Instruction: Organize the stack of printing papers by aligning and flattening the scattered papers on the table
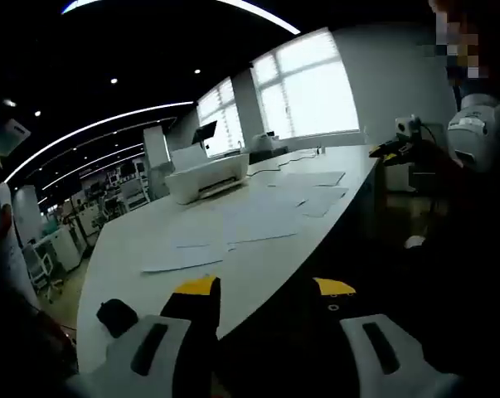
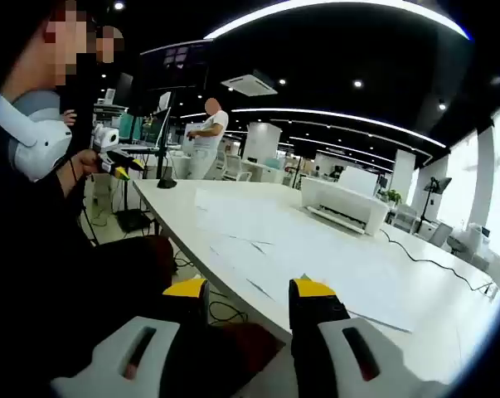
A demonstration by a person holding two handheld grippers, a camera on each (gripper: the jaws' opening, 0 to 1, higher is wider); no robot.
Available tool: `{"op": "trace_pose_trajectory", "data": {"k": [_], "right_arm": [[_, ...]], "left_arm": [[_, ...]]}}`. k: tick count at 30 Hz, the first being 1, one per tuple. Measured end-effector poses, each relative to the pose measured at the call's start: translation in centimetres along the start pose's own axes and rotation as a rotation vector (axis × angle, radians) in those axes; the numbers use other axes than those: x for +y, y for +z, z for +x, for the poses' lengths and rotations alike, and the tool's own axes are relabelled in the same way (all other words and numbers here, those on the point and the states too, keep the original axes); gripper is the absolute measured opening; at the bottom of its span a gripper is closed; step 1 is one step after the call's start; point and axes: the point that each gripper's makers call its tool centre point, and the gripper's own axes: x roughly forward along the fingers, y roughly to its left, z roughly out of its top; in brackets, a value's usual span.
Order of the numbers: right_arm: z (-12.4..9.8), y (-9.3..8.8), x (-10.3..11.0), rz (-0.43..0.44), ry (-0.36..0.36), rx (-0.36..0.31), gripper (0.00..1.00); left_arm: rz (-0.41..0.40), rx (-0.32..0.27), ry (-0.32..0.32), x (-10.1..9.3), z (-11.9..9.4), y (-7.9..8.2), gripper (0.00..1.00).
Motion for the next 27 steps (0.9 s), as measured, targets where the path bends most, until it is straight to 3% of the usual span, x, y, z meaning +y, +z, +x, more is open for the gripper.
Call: {"op": "trace_pose_trajectory", "data": {"k": [27], "right_arm": [[0.38, 0.58, 0.04, -0.013, 0.007, 0.006, 0.35]], "left_arm": [[0.003, 0.000, -0.004, 0.35, 0.18, 0.08, 0.48]]}}
